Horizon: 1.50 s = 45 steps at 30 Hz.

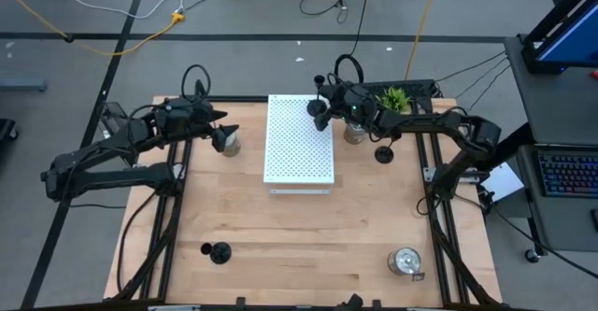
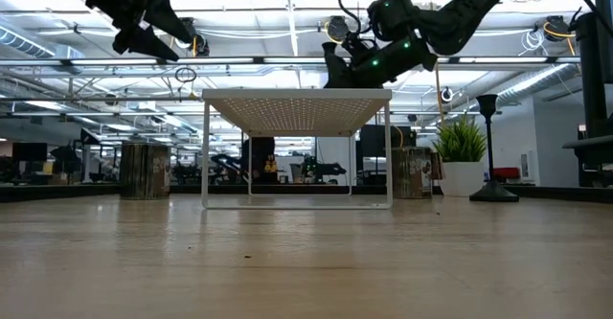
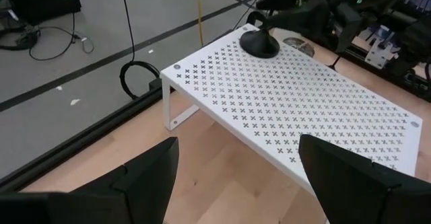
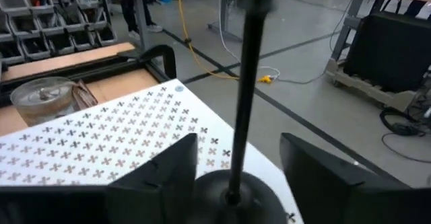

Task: Pick & Place candle stick holders
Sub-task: Put the right black candle holder on the shelf

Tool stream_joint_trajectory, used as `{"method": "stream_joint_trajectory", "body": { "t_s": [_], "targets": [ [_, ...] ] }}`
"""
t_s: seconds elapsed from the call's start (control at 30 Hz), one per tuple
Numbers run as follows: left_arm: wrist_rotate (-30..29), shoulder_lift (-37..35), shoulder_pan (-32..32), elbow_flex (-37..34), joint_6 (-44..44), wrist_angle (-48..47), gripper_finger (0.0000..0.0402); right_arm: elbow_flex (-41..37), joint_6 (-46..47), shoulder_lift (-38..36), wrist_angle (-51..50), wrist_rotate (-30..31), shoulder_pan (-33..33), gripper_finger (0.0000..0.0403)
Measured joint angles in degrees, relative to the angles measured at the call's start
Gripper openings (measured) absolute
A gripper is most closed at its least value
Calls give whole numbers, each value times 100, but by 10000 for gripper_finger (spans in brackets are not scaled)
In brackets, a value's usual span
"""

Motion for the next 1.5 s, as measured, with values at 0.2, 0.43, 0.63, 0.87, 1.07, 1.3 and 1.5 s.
{"method": "stream_joint_trajectory", "body": {
  "t_s": [0.2, 0.43, 0.63, 0.87, 1.07, 1.3, 1.5],
  "targets": [
    [2, -4, -1, 0, 9, 0, 308, 2, -86, -478, -655, 6, 0, 246],
    [7, -2, 1, 0, 70, 26, 314, 7, -85, -1185, -1897, -10, 79, 245],
    [20, -4, 1, 0, 72, 26, 310, 7, -63, -1984, -2941, -4, 286, 244],
    [20, -4, 1, 0, 54, 26, 312, 7, 458, -2898, -4480, 25, 482, 241],
    [20, -4, 1, 0, 46, 26, 312, 7, 1037, -3418, -5743, 34, 568, 240],
    [17, -4, 1, 0, 44, 26, 314, 7, 1916, -3836, -6809, -374, 566, 240],
    [17, -4, 1, 0, 39, 24, 310, 9, 2350, -4000, -7429, -1059, 568, 240]
  ]
}}
